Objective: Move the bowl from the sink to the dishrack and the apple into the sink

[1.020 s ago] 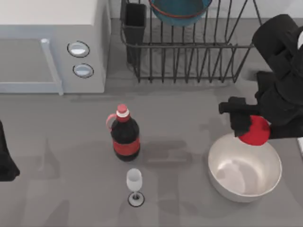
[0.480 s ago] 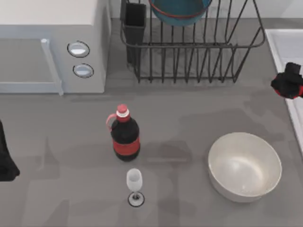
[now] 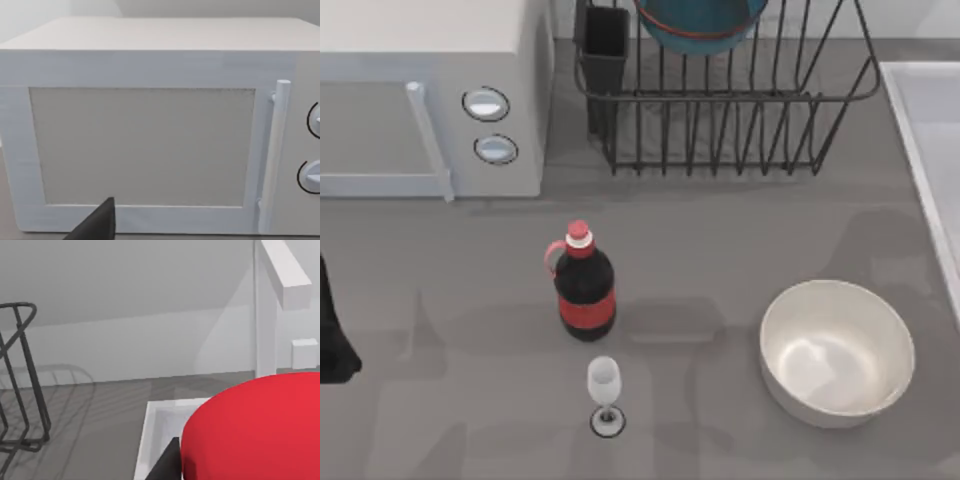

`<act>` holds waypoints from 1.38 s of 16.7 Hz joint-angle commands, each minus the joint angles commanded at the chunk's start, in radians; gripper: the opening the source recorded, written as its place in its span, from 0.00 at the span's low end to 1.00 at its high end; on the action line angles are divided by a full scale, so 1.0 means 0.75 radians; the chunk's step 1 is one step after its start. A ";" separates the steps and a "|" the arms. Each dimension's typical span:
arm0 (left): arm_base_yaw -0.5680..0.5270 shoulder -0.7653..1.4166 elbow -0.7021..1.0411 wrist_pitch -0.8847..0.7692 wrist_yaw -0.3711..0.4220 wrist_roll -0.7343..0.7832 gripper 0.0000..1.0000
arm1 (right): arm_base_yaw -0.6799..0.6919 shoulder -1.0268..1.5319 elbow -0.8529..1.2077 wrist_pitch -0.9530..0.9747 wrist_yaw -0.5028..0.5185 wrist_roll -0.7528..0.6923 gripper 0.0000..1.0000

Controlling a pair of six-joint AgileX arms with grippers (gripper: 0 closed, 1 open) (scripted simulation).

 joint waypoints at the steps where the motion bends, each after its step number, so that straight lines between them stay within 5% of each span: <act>1: 0.000 0.000 0.000 0.000 0.000 0.000 1.00 | -0.052 -0.011 -0.020 0.084 -0.012 -0.023 0.00; 5: 0.000 0.000 0.000 0.000 0.000 0.000 1.00 | -0.185 -0.036 -0.060 0.278 -0.038 -0.083 0.00; 15: 0.000 0.000 0.000 0.000 0.000 0.000 1.00 | -0.194 0.053 -0.065 0.381 -0.040 -0.085 0.00; 23: 0.000 0.000 0.000 0.000 0.000 0.000 1.00 | -0.201 0.632 -0.144 1.053 -0.041 -0.088 0.00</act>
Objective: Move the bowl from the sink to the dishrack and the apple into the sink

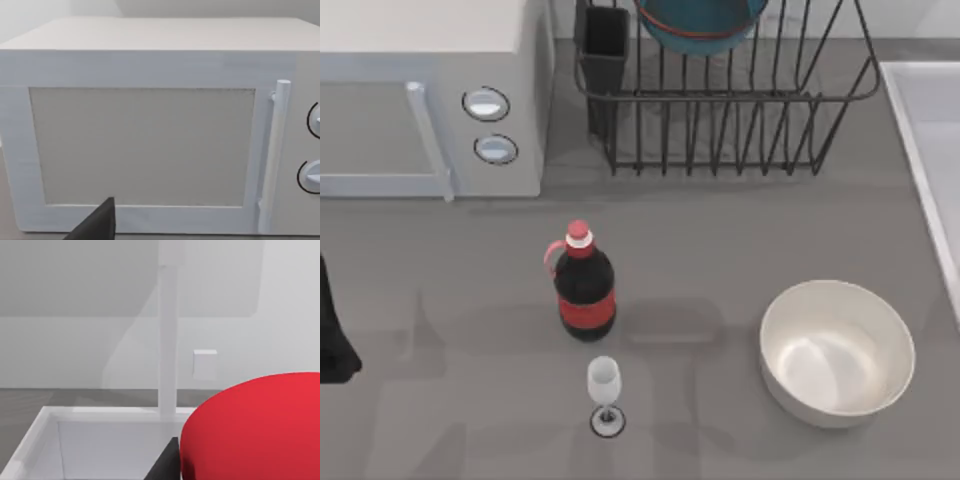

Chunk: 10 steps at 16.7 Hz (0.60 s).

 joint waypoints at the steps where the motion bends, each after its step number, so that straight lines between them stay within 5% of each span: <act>1: 0.000 0.000 0.000 0.000 0.000 0.000 1.00 | 0.000 0.070 -0.013 0.089 0.002 -0.001 0.00; 10: 0.000 0.000 0.000 0.000 0.000 0.000 1.00 | 0.004 0.294 -0.060 0.343 0.014 -0.004 0.00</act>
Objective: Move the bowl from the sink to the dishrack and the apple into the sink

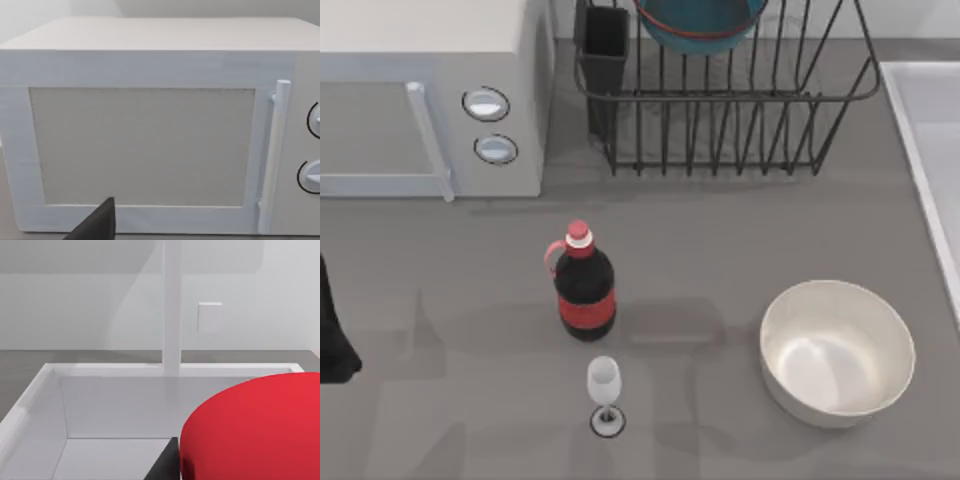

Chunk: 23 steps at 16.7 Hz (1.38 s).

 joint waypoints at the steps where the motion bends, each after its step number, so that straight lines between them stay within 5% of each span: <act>1: 0.000 0.000 0.000 0.000 0.000 0.000 1.00 | 0.000 0.000 0.000 0.000 0.000 0.000 0.00; 14: 0.000 0.000 0.000 0.000 0.000 0.000 1.00 | 0.000 0.000 0.000 0.000 0.000 0.000 0.98; 23: 0.000 0.000 0.000 0.000 0.000 0.000 1.00 | 0.000 0.000 0.001 0.000 0.000 0.000 1.00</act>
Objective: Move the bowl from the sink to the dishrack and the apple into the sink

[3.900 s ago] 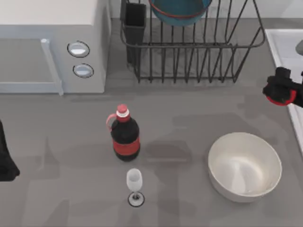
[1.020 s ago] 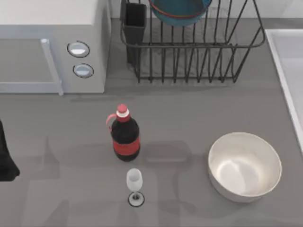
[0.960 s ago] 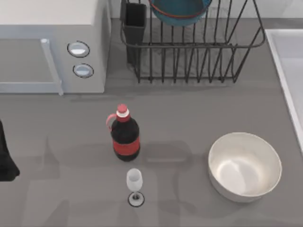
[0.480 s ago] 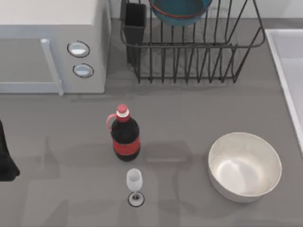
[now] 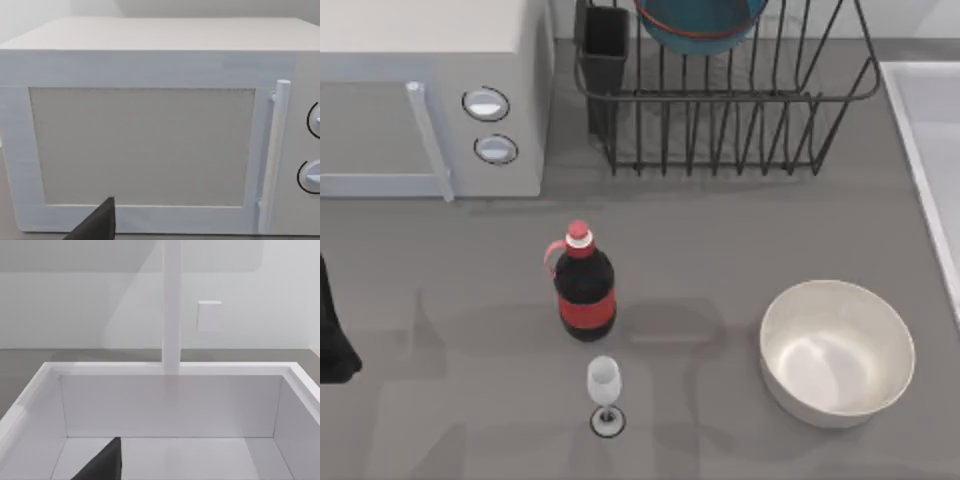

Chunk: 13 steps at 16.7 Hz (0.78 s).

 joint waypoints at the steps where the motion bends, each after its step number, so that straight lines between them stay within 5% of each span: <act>1: 0.000 0.000 0.000 0.000 0.000 0.000 1.00 | 0.000 0.000 0.000 0.000 0.000 0.000 1.00; 13: 0.000 0.000 0.000 0.000 0.000 0.000 1.00 | 0.190 -0.792 -0.173 -0.616 0.173 0.000 1.00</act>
